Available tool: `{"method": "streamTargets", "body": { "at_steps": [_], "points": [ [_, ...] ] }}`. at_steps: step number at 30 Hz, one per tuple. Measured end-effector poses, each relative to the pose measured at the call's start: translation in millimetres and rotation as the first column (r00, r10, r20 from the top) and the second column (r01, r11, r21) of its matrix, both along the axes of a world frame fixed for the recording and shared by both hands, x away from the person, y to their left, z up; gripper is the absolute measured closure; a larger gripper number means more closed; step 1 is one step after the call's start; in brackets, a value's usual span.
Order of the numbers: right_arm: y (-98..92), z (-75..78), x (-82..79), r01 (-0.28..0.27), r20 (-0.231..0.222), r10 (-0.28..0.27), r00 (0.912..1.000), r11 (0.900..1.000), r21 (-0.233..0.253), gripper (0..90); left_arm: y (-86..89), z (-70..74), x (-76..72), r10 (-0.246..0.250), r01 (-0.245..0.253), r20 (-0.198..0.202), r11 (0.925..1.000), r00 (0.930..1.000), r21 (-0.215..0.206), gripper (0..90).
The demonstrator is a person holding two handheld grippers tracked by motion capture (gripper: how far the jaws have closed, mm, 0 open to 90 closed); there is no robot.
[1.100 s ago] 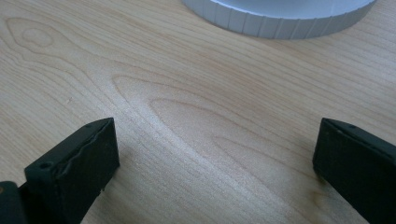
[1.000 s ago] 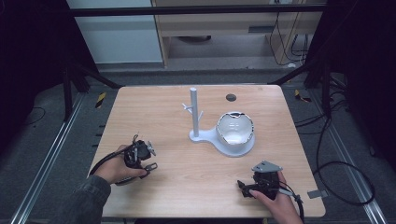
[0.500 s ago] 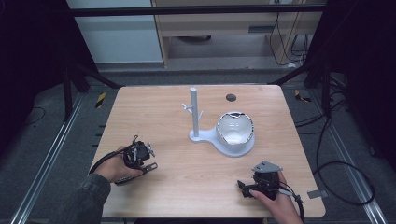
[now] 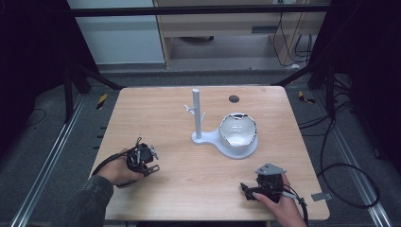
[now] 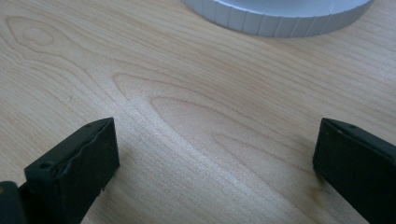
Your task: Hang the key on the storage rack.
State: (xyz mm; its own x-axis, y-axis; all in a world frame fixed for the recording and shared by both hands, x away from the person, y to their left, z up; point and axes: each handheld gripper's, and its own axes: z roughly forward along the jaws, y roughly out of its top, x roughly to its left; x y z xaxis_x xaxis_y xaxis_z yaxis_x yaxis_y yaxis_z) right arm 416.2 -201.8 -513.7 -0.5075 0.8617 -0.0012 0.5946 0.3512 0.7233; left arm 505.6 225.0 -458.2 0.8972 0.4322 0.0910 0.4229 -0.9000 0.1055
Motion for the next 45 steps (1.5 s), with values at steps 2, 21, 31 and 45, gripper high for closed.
{"method": "streamTargets", "body": {
  "at_steps": [2, 21, 31, 45],
  "points": [
    [0.0, 0.0, 0.0, 0.0, 0.0, 0.0, 1.0, 1.0, 0.0, 0.7, 1.3, -0.5, 0.2, 0.001, -0.001, 0.001, 1.0, 1.0, 0.004, 70.9],
    [0.0, 0.0, -0.1, 0.0, 0.0, 0.0, 1.0, 1.0, 0.0, 0.7, 15.4, 5.6, -5.7, 0.071, -0.068, 0.035, 0.9934, 0.9969, -0.093, 79.9],
    [0.0, 0.0, 0.0, 0.001, 0.001, -0.001, 1.0, 1.0, -0.001, 0.7, 29.9, 19.8, -23.7, 0.101, -0.072, 0.124, 0.9731, 0.9871, -0.219, 80.0],
    [-0.2, 0.0, 0.0, -0.003, 0.0, 0.003, 1.0, 1.0, 0.0, 0.5, 47.7, 40.7, -53.3, 0.18, -0.073, 0.247, 0.9178, 0.9522, -0.39, 80.1]
  ]
}}
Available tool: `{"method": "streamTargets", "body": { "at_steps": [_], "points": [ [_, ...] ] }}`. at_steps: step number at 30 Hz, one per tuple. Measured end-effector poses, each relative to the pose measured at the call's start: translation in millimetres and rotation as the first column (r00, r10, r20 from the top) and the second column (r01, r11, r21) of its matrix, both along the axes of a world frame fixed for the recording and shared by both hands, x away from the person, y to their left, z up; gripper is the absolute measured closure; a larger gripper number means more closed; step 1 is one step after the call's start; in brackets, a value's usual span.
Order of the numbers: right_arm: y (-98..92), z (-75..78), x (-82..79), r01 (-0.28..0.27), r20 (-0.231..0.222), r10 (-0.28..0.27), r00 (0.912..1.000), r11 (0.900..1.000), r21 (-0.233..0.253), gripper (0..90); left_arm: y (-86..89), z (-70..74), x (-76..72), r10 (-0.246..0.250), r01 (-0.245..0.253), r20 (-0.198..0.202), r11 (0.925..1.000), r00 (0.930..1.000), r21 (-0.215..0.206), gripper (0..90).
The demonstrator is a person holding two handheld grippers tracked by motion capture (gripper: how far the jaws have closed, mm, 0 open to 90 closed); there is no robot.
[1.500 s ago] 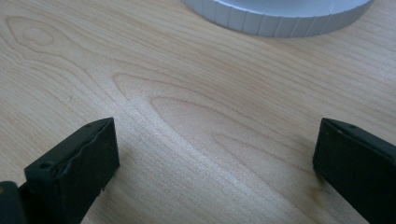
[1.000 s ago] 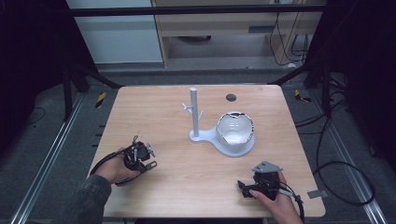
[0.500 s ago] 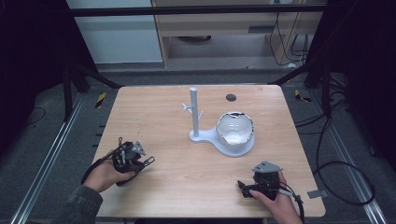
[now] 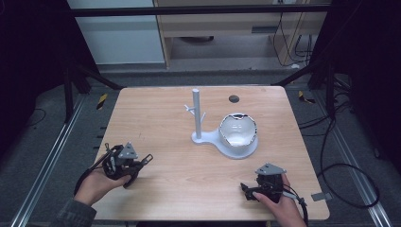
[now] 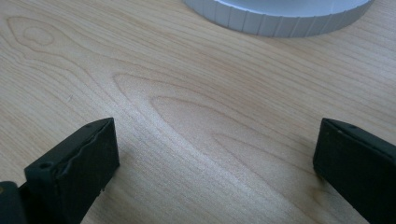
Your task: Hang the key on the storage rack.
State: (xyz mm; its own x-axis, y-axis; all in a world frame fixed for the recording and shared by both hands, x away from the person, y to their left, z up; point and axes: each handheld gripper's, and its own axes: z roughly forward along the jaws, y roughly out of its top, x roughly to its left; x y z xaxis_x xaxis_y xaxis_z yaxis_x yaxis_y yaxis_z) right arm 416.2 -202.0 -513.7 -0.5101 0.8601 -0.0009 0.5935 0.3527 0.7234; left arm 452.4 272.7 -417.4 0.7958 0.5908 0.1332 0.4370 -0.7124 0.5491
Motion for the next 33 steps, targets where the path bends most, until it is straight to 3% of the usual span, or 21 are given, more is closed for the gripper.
{"method": "streamTargets", "body": {
  "at_steps": [3, 7, 10, 16, 24, 27, 28, 30, 33],
  "points": [
    [-0.4, 0.0, 0.2, -0.007, -0.002, 0.007, 1.0, 1.0, 0.0, 0.4, 5.3, 0.3, -8.6, 0.019, -0.017, 0.037, 0.9988, 0.9991, -0.047, 80.2],
    [-0.5, 0.1, 0.4, -0.01, -0.002, 0.01, 1.0, 1.0, 0.001, 0.4, 8.8, 0.2, -14.9, 0.041, -0.035, 0.074, 0.9966, 0.9965, -0.075, 80.2],
    [-0.5, 0.1, 0.4, -0.01, -0.002, 0.01, 0.9999, 1.0, 0.001, 0.4, 12.0, 2.3, -19.7, 0.081, -0.066, 0.12, 0.9901, 0.9894, -0.123, 80.2],
    [-0.7, 0.1, 1.0, -0.014, 0.0, 0.014, 0.9999, 1.0, -0.001, 0.4, 12.3, 5.7, -23.8, 0.124, -0.095, 0.165, 0.9804, 0.9784, -0.173, 80.3],
    [-0.8, 0.1, 1.1, -0.014, -0.001, 0.014, 0.9999, 1.0, 0.001, 0.4, -6.4, 9.1, -19.5, 0.129, -0.086, 0.198, 0.9732, 0.9717, -0.213, 80.3],
    [-0.8, 0.2, 1.2, -0.013, -0.001, 0.013, 0.9999, 1.0, -0.001, 0.4, -15.6, 13.9, -16.8, 0.154, -0.099, 0.232, 0.9674, 0.9603, -0.233, 80.2],
    [-0.8, 0.2, 1.2, -0.013, -0.001, 0.013, 0.9999, 1.0, -0.001, 0.4, -15.6, 13.9, -16.8, 0.154, -0.099, 0.232, 0.9674, 0.9603, -0.233, 80.3],
    [-0.8, 0.0, 1.9, -0.009, 0.002, 0.009, 1.0, 1.0, -0.003, 0.4, -19.7, 15.9, -14.0, 0.176, -0.111, 0.244, 0.9599, 0.9538, -0.257, 80.3],
    [-0.8, 0.0, 1.9, -0.008, 0.002, 0.008, 1.0, 1.0, -0.003, 0.4, -27.4, 18.3, -8.9, 0.191, -0.115, 0.247, 0.9497, 0.9499, -0.291, 80.3]
  ]
}}
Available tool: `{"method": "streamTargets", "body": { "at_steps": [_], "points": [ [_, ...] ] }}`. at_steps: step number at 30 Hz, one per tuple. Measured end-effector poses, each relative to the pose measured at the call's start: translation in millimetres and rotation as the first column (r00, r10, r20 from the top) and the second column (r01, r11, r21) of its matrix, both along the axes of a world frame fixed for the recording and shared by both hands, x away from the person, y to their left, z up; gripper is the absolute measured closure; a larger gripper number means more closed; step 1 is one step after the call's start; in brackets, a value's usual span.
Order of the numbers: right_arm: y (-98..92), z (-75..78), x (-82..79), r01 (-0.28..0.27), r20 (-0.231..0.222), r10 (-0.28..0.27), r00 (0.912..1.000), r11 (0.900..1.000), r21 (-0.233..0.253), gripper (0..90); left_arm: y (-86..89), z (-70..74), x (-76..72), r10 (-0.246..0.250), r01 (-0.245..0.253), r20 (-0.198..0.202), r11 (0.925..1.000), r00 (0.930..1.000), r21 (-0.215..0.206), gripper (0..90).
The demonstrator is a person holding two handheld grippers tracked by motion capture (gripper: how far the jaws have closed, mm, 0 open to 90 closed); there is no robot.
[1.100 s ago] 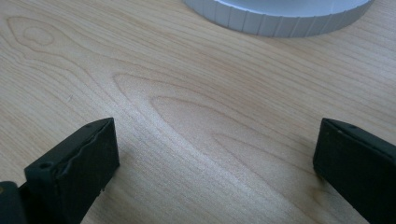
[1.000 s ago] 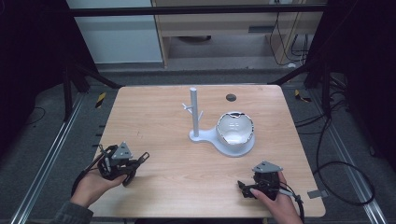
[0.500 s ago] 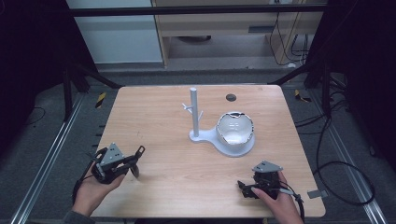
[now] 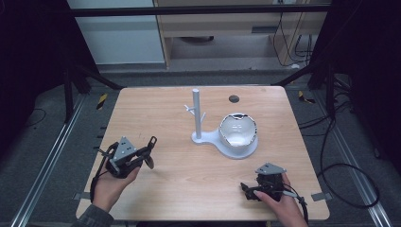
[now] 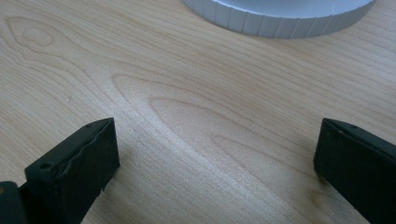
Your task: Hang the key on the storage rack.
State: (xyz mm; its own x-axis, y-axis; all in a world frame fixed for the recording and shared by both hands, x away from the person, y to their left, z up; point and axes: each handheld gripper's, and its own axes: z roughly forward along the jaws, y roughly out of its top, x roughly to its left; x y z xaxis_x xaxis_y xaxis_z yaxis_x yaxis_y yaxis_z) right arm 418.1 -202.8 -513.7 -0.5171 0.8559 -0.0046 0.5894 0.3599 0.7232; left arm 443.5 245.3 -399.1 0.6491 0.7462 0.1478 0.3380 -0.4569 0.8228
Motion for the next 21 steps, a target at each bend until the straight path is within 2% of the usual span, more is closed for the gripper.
{"method": "streamTargets", "body": {
  "at_steps": [5, 12, 20, 21],
  "points": [
    [0.0, 0.1, -0.1, 0.0, -0.001, 0.0, 1.0, 1.0, -0.001, 0.4, -10.9, 5.3, 3.7, -0.001, 0.001, 0.005, 0.9994, 1.0, -0.035, 80.2],
    [0.0, 0.0, 0.0, -0.001, 0.001, 0.001, 1.0, 1.0, 0.0, 0.4, -25.8, 7.9, 6.6, -0.023, 0.024, 0.01, 0.9996, 0.9997, -0.018, 80.2],
    [0.0, 0.0, -0.1, -0.001, 0.0, 0.001, 1.0, 1.0, 0.0, 0.4, -43.1, 13.8, 10.8, -0.026, 0.027, 0.026, 0.9992, 0.9993, -0.028, 80.2],
    [0.0, 0.1, -0.2, 0.0, -0.001, 0.0, 1.0, 1.0, -0.001, 0.4, -48.6, 16.3, 12.0, -0.03, 0.031, 0.037, 0.999, 0.9989, -0.031, 80.2]
  ]
}}
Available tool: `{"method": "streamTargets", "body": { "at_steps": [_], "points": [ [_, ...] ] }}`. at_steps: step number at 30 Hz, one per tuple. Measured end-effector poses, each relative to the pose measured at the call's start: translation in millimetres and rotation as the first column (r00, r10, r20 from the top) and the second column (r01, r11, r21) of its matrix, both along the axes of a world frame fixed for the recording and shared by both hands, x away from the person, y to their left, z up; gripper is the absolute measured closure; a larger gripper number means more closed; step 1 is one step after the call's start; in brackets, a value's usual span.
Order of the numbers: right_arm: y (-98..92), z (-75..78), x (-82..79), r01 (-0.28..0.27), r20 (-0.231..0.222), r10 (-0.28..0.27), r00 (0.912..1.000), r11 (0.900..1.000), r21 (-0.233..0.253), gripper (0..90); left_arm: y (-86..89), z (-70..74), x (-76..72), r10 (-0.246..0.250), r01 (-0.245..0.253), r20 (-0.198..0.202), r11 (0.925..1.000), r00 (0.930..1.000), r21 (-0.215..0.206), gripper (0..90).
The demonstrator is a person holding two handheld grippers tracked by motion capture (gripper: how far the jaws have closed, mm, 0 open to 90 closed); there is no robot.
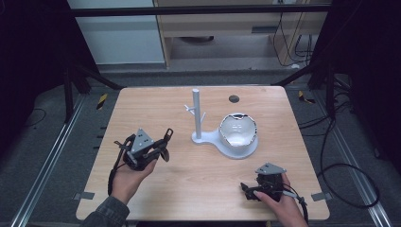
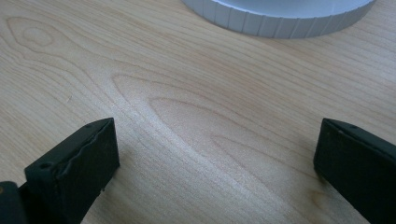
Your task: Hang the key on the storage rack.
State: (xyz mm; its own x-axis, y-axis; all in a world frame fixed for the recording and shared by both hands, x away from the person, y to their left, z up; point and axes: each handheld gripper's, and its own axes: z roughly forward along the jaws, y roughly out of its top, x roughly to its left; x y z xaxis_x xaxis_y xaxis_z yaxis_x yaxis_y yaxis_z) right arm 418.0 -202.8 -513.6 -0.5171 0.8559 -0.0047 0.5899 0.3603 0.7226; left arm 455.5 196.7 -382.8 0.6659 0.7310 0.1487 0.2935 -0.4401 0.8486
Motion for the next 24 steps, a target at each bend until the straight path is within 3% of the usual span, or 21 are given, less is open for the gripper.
{"method": "streamTargets", "body": {
  "at_steps": [9, 16, 24],
  "points": [
    [0.0, 0.0, 0.0, 0.001, 0.0, -0.001, 1.0, 1.0, 0.0, 0.4, -21.1, 8.5, 2.8, -0.01, 0.01, 0.034, 0.9999, 0.9994, -0.01, 80.3],
    [0.0, -0.1, 0.2, -0.001, 0.001, 0.001, 1.0, 1.0, 0.0, 0.4, -32.2, 18.8, 10.4, 0.014, -0.012, 0.048, 0.9991, 0.9988, -0.041, 80.3],
    [0.0, -0.1, 0.2, -0.002, 0.001, 0.002, 1.0, 1.0, 0.0, 0.4, -39.7, 22.3, 18.1, 0.037, -0.034, 0.067, 0.9982, 0.997, -0.049, 80.2]
  ]
}}
